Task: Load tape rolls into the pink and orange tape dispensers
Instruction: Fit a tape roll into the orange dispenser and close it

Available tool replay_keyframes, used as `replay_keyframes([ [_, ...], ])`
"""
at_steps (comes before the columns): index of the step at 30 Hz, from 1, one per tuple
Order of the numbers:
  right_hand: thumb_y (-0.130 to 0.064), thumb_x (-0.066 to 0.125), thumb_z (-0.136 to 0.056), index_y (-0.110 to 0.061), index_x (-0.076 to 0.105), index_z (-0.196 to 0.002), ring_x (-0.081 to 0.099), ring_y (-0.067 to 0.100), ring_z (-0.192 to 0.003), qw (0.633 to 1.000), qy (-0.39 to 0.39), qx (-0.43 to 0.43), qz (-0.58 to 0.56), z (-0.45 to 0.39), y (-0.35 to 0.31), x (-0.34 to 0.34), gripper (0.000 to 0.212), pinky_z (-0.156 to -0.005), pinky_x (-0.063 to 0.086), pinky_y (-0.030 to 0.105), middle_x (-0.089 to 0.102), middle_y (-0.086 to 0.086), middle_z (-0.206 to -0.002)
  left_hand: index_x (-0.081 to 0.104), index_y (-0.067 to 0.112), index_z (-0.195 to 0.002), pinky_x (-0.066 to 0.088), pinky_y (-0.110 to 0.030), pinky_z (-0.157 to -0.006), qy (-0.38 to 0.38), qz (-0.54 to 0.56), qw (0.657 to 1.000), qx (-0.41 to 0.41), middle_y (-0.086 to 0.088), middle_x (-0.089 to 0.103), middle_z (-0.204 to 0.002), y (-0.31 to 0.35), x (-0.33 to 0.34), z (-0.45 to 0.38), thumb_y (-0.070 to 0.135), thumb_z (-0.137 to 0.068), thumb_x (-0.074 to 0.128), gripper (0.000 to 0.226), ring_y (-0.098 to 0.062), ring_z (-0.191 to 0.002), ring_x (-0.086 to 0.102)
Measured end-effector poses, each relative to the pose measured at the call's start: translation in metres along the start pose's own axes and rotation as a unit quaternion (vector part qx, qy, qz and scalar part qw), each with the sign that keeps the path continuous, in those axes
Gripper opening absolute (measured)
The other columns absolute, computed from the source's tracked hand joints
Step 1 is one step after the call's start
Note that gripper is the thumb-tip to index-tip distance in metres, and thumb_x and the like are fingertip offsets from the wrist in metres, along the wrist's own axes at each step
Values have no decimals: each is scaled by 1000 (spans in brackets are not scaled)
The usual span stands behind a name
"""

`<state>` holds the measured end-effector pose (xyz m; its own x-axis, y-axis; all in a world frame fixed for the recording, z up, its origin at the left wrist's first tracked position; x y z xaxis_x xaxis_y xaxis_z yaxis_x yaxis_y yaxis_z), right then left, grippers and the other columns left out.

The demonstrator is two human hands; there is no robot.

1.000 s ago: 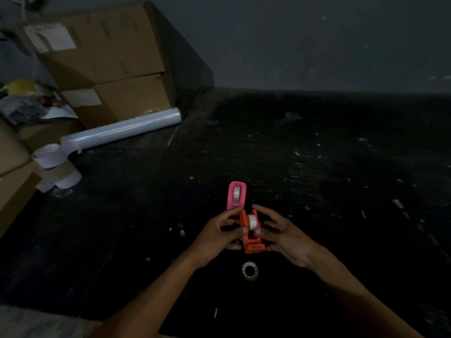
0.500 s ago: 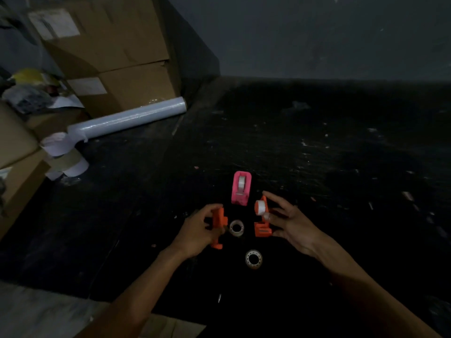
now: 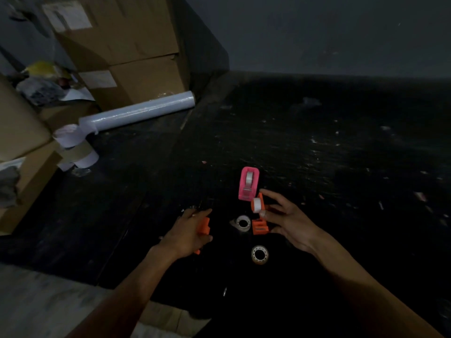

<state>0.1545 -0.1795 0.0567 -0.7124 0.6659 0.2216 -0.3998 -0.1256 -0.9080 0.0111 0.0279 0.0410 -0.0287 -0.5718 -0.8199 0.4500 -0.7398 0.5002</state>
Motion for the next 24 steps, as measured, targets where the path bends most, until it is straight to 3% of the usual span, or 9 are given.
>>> replay_keyframes([
  [4, -8, 69, -84, -34, 56, -129, 64, 28, -111, 1000, -18, 3, 7, 3, -1, 11, 54, -96, 50, 56, 61, 15, -123, 43, 34, -140, 28, -7, -104, 49, 94, 991, 78, 7, 44, -138, 42, -12, 4, 30, -85, 71, 63, -2, -125, 43],
  [8, -5, 68, -85, -30, 57, -129, 64, 33, -112, 999, -41, 4, 5, 7, 0, 25, 52, -95, 52, 53, 62, 19, -123, 52, 39, -130, 43, -13, -95, 13, 327, 942, 76, 18, 60, -126, 75, -6, 9, 23, -87, 69, 49, 4, -116, 56],
  [11, -6, 68, -85, -31, 56, -130, 64, 31, -112, 999, -47, 2, 9, 9, 2, 30, 53, -95, 52, 53, 63, 17, -122, 62, 30, -123, 46, -11, -88, 39, 384, 920, 63, 12, 68, -117, 85, -5, 10, 20, -86, 69, 39, 5, -109, 60],
  [15, -9, 69, -85, -34, 56, -130, 65, 27, -111, 999, -51, 4, 12, 10, 3, 31, 53, -95, 53, 51, 63, 13, -122, 68, 29, -111, 47, -11, -81, 51, 403, 913, 35, 10, 70, -110, 85, -1, 8, 22, -84, 72, 29, 5, -104, 61],
  [19, -7, 67, -86, -32, 55, -131, 66, 28, -109, 999, -32, -2, -9, 10, 3, 23, 53, -92, 55, 50, 64, 16, -121, 68, 27, -108, 44, -15, -88, 76, 388, 918, 30, 9, 70, -106, 80, -6, 6, 19, -80, 75, 29, 3, -102, 62],
  [22, -6, 66, -86, -31, 54, -132, 70, 25, -102, 999, 6, -1, -45, 8, 4, 8, 54, -78, 59, 41, 66, 15, -118, 69, 25, -105, 47, -15, -88, 83, 312, 945, 46, 10, 69, -106, 70, -7, 5, 19, -81, 76, 26, 0, -98, 64],
  [24, -8, 66, -86, -32, 53, -132, 70, 22, -101, 998, 39, 9, -58, 6, 5, -3, 54, -78, 58, 40, 66, 11, -118, 69, 26, -106, 48, -12, -81, 66, 221, 970, 77, 7, 65, -108, 66, 0, 8, 19, -81, 75, 26, -3, -93, 65],
])
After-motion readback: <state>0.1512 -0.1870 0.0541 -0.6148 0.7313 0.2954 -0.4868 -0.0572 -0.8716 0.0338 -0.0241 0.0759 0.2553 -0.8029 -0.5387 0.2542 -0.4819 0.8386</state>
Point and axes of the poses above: each hand's wrist, its own z-axis away from the middle knuckle, its own x-axis out of the palm, y = z × x, the point moved 6 cm from there along -z, towards the middle knuckle
